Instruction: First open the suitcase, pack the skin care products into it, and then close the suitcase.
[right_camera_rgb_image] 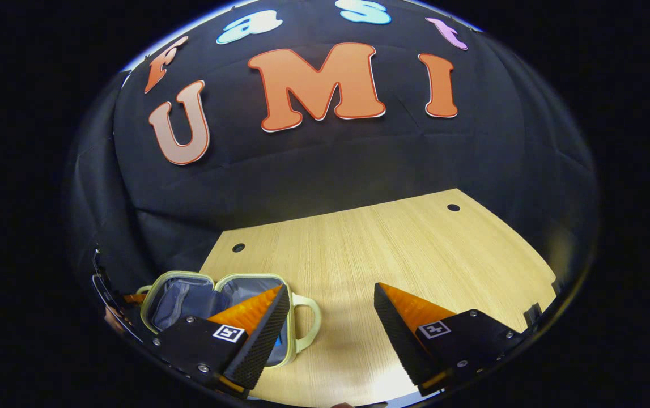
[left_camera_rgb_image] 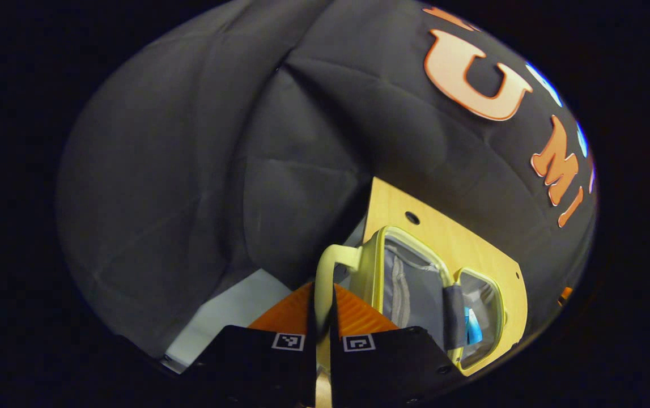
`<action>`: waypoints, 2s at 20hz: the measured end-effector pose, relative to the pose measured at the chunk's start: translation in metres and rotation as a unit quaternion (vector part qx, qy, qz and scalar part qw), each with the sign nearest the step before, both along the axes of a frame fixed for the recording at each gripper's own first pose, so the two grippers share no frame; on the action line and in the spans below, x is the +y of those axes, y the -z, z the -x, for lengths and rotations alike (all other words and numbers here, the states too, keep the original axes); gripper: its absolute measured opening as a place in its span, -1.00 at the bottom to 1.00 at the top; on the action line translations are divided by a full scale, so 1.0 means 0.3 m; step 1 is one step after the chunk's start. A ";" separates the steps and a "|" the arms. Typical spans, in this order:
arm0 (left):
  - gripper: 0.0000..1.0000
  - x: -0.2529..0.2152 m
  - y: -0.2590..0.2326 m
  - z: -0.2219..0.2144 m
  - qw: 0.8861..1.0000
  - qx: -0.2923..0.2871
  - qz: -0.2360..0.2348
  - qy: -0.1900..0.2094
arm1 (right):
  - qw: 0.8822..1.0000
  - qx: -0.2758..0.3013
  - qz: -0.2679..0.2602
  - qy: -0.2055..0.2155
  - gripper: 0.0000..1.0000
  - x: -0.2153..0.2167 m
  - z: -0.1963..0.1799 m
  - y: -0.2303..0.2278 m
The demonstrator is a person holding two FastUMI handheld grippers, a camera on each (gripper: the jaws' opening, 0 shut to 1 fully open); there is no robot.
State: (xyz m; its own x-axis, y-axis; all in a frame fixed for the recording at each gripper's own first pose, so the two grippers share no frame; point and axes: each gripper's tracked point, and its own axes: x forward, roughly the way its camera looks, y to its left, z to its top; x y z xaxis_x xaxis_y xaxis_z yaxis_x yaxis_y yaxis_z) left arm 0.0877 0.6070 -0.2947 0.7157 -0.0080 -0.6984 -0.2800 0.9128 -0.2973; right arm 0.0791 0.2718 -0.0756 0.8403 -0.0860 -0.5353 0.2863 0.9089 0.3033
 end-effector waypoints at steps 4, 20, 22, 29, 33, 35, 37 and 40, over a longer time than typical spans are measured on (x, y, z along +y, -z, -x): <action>-0.80 -0.026 -0.181 -0.035 0.998 -0.050 -0.022 0.009 | 1.000 -0.015 0.000 -0.017 0.92 -0.052 -0.016 0.004; -0.80 -0.643 -0.679 -0.084 0.973 -0.154 -0.116 0.125 | 0.996 -0.071 0.010 -0.061 0.91 -0.185 0.016 -0.006; -0.80 -0.734 -0.702 -0.078 0.972 -0.159 -0.110 0.134 | 0.995 -0.077 0.008 -0.063 0.91 -0.211 0.018 -0.008; -0.79 -1.121 -0.711 -0.051 0.966 -0.171 -0.074 0.180 | 0.993 -0.085 0.010 -0.075 0.91 -0.299 0.025 0.016; -0.79 -1.359 -0.618 -0.049 0.963 -0.158 -0.051 0.214 | 0.993 -0.081 0.009 -0.083 0.91 -0.349 0.033 0.046; -0.79 -1.463 -0.558 -0.029 0.962 -0.143 -0.035 0.232 | 0.993 -0.080 0.010 -0.082 0.91 -0.385 0.033 0.059; -0.79 -1.549 -0.493 -0.024 0.960 -0.127 -0.031 0.246 | 0.993 -0.078 0.011 -0.084 0.91 -0.413 0.042 0.072; -0.79 -1.667 -0.380 -0.004 0.956 -0.099 -0.040 0.272 | 0.993 -0.074 0.012 -0.090 0.91 -0.448 0.057 0.095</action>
